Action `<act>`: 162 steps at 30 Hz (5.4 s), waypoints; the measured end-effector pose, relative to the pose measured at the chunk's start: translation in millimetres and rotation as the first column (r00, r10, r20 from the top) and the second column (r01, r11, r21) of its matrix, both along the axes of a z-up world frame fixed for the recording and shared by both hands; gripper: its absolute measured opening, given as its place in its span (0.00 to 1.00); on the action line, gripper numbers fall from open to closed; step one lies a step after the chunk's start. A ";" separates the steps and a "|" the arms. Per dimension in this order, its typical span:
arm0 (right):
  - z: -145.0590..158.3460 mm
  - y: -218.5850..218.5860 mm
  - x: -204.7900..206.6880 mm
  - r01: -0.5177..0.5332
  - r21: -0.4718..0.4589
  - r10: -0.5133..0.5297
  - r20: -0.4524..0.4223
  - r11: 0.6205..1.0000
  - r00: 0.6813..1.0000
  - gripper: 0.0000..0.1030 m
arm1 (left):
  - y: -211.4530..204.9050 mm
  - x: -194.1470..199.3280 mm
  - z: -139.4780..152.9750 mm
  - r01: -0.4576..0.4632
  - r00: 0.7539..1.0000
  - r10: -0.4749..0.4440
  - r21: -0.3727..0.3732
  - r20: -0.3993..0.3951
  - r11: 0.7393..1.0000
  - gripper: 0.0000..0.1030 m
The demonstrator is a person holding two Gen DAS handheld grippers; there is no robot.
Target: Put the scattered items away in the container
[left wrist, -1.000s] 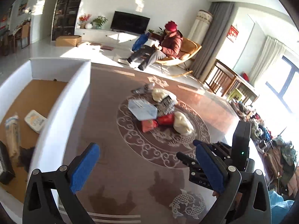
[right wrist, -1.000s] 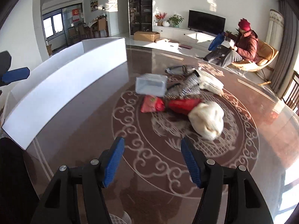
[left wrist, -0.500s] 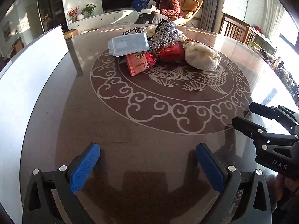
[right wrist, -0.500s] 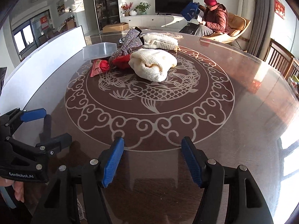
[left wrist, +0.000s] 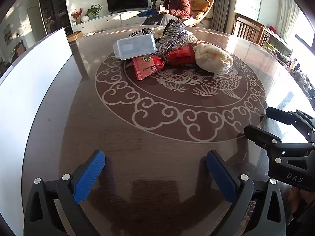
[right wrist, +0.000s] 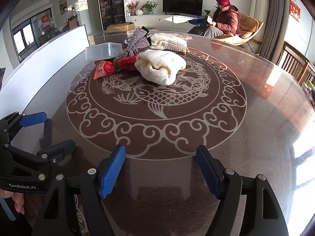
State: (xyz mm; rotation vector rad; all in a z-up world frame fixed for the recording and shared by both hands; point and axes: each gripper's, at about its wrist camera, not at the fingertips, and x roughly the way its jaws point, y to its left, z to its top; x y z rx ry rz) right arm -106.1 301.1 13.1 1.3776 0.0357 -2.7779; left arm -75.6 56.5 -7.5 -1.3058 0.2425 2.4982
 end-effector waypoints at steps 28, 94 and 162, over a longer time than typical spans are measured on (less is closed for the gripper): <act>-0.6 0.0 -0.5 0.001 0.000 -0.001 0.000 1.000 1.000 0.73 | -0.4 0.1 -1.0 0.001 1.000 -0.001 0.002 -0.001 1.000 1.00; 60.0 38.0 -75.5 0.082 -0.083 -0.093 -0.140 0.993 0.986 0.73 | -0.2 1.6 -2.6 -0.003 1.000 0.003 0.001 0.000 1.000 1.00; -13.4 -34.7 -127.2 -0.332 -0.006 0.332 0.001 0.943 0.943 0.75 | -5.3 2.0 -1.6 -0.037 0.998 0.038 -0.016 0.041 0.999 1.00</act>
